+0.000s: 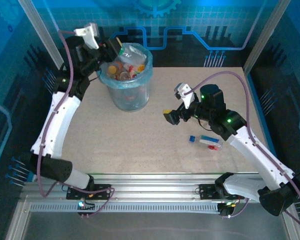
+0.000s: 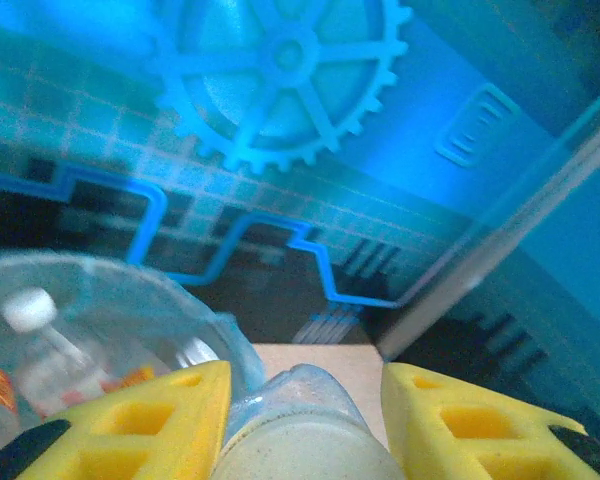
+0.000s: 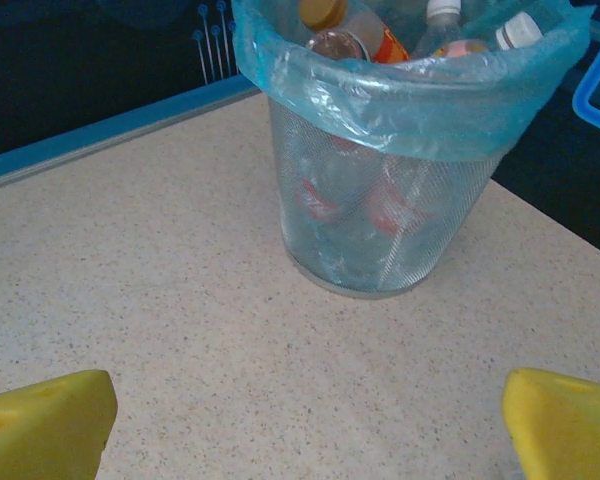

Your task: Put the plastic bottles in the bin

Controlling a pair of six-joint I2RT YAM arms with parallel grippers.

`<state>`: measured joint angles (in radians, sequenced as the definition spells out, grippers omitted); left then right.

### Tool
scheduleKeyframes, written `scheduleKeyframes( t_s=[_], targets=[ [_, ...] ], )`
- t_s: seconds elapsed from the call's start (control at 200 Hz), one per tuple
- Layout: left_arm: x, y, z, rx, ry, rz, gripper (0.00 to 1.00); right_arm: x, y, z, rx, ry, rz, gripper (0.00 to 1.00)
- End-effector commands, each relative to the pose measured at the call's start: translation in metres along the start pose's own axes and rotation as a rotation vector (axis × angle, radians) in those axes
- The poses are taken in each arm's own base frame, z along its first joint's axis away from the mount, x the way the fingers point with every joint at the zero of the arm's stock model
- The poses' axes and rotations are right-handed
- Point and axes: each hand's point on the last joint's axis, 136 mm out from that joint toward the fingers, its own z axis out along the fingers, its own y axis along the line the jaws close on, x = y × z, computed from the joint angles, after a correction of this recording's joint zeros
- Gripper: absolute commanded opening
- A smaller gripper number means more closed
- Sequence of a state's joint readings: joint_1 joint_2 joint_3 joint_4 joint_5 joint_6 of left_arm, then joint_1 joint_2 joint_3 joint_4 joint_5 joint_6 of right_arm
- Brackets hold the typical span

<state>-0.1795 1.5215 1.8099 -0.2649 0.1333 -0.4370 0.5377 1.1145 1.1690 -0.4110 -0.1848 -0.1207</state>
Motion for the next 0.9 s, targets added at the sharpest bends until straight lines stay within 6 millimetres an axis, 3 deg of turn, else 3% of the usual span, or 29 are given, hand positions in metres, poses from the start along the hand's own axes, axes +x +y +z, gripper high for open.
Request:
scheduleKeyframes(
  t_s=[0.0,0.2,0.295,0.38,0.485,0.555,0.675,0.835,0.895],
  targets=[
    [-0.007,0.034,0.021,-0.159,-0.021,0.131,0.00,0.000,-0.003,-0.004,0.031,0.011,-0.029,1.00],
    [-0.018,0.062,0.043,-0.306,-0.039,0.314,0.00,0.008,-0.005,-0.003,0.045,0.043,-0.042,1.00],
    [-0.020,0.058,0.051,-0.338,-0.065,0.444,0.00,0.012,-0.006,-0.001,0.052,0.054,-0.049,1.00],
    [-0.009,0.049,0.067,-0.361,-0.057,0.634,0.00,0.015,-0.005,0.003,0.045,0.066,-0.051,1.00],
    [0.020,0.038,0.091,-0.364,0.004,0.845,0.00,0.017,-0.003,0.008,0.032,0.084,-0.056,1.00],
    [0.039,0.034,0.101,-0.375,0.050,0.936,0.27,0.018,-0.001,0.011,0.030,0.094,-0.059,1.00],
    [0.057,0.030,0.111,-0.434,0.098,1.040,0.39,0.021,0.003,0.016,0.026,0.121,-0.067,1.00],
    [0.068,0.026,0.112,-0.422,0.166,1.043,0.47,0.023,0.007,0.018,0.024,0.134,-0.085,1.00],
    [0.069,0.026,0.109,-0.424,0.184,1.036,0.60,0.023,0.007,0.018,0.027,0.135,-0.090,1.00]
  ],
)
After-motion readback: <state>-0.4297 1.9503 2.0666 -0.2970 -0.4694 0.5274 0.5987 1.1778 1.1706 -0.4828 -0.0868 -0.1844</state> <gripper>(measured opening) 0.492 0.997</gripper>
